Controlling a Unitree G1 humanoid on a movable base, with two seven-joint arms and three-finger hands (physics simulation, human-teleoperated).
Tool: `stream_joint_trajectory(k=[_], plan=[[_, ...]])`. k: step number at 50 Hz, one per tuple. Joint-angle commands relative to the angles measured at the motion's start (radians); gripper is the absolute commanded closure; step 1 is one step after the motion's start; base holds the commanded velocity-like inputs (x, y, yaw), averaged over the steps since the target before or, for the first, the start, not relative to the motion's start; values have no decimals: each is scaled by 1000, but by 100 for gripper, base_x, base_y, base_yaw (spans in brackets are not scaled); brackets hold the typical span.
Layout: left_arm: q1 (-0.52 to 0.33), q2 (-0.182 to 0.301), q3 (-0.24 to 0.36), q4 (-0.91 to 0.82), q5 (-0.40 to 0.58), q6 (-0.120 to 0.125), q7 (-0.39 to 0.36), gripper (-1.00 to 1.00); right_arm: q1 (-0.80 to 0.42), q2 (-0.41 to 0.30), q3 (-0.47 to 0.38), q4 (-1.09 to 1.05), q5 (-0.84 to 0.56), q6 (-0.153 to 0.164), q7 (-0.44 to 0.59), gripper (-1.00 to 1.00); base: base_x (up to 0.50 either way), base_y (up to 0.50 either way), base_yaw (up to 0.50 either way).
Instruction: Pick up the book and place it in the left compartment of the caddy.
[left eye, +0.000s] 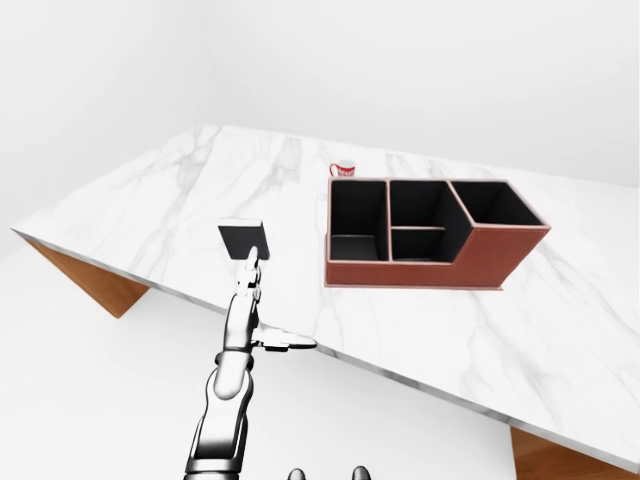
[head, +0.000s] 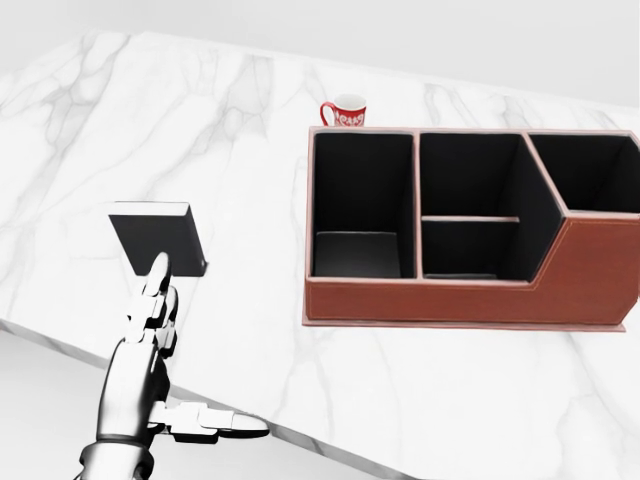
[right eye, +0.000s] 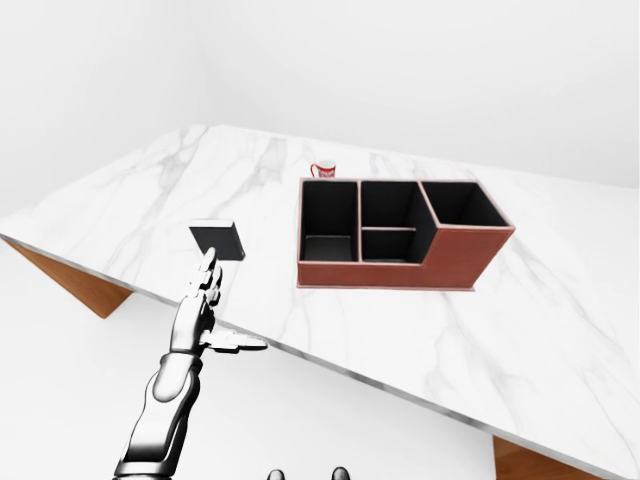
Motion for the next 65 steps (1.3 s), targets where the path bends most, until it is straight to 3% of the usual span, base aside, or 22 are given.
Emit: stream_joint_trajectory(k=[1, 65], plan=[[-5, 2, 3, 20, -2, 0, -1, -100, 0, 1, 0, 0, -1, 0, 0, -100, 16, 7, 0], [-10, 2, 4, 30, 5, 0, 2, -100, 0, 5, 1, -3, -8, 0, 7, -100, 16, 6, 0]])
